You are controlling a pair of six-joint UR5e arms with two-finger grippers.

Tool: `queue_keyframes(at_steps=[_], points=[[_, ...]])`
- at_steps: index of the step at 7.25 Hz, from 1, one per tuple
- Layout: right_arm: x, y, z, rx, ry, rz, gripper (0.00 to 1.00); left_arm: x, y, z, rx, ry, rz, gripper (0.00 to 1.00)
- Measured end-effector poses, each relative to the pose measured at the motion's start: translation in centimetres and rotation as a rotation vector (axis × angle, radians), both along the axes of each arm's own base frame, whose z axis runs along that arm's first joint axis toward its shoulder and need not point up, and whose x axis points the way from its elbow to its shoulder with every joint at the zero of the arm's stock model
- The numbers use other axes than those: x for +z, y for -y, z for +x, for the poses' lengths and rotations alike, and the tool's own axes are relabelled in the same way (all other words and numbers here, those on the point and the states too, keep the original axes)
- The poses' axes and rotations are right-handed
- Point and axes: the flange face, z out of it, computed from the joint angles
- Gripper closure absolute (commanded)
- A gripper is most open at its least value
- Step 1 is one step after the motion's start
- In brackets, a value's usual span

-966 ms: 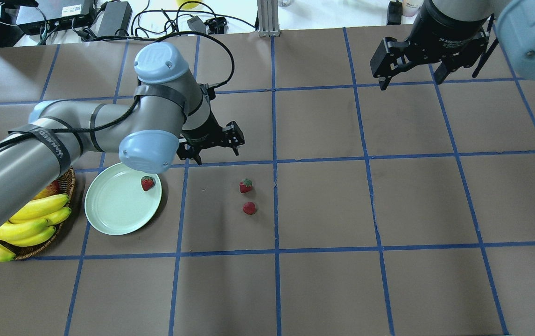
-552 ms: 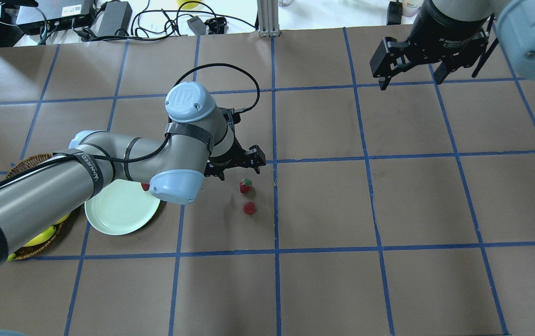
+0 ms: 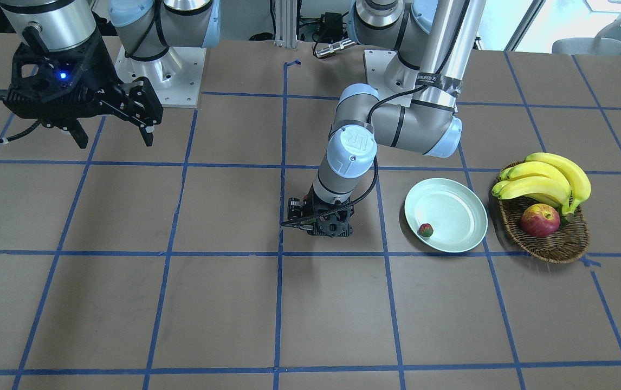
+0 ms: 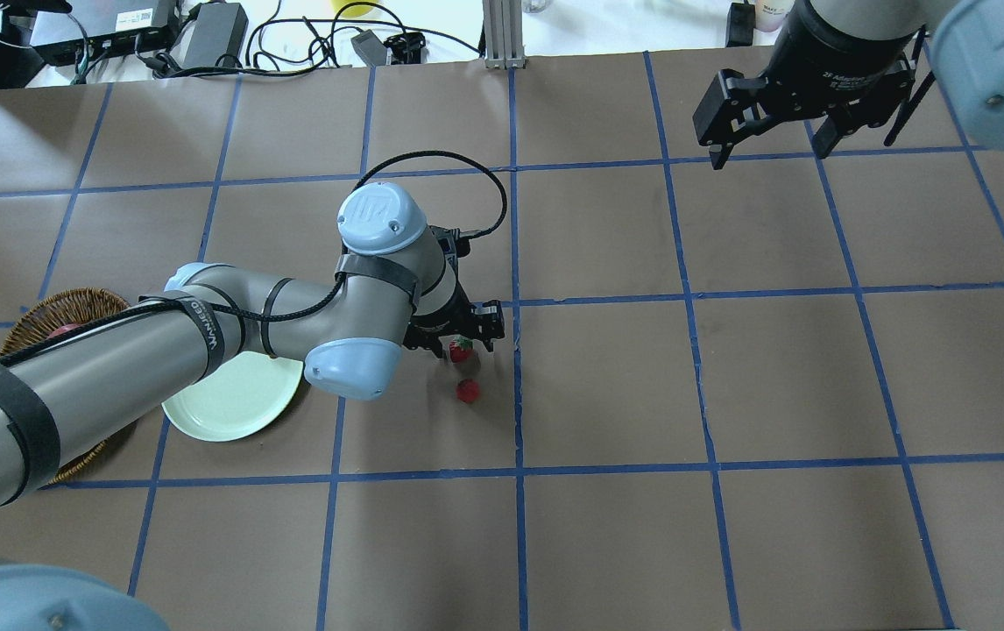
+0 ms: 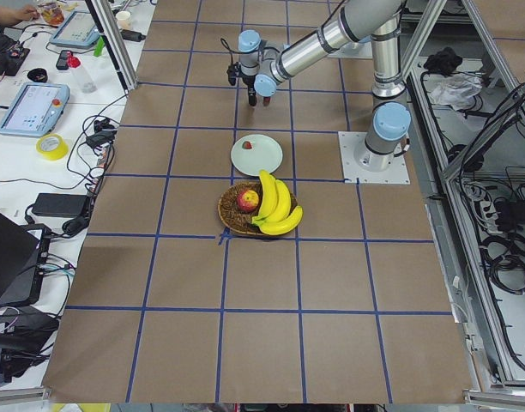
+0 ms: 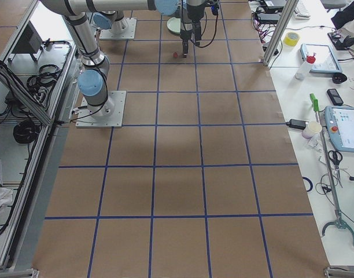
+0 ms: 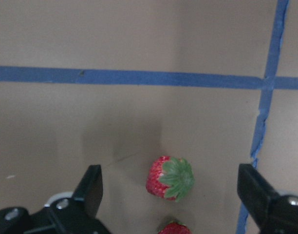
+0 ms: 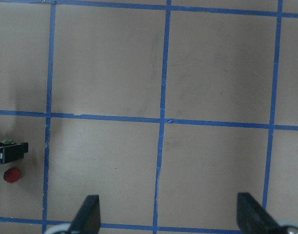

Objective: Collect all strawberries into plate
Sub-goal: 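Move the left gripper back to the strawberries and grasp another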

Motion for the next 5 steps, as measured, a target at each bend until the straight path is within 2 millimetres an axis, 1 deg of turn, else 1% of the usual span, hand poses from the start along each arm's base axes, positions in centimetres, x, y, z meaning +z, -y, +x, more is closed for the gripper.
queue_keyframes(at_steps=[2, 3, 4, 5], points=[[0.0, 0.1, 0.0, 0.001, 0.001, -0.004, 0.0, 0.4, 0.2, -0.1, 0.001, -0.006, -0.002, 1.0], [0.0, 0.1, 0.0, 0.001, 0.0, -0.01, 0.0, 1.2, 0.5, -0.1, -0.002, -0.003, -0.014, 1.0], [0.0, 0.2, 0.0, 0.001, 0.0, -0.013, 0.0, 2.5, 1.2, 0.5, 0.007, 0.001, -0.019, 1.0], [0.1, 0.2, 0.0, 0.001, 0.0, -0.014, 0.0, 4.4, 2.8, 2.1, 0.037, 0.019, -0.01, 1.0]])
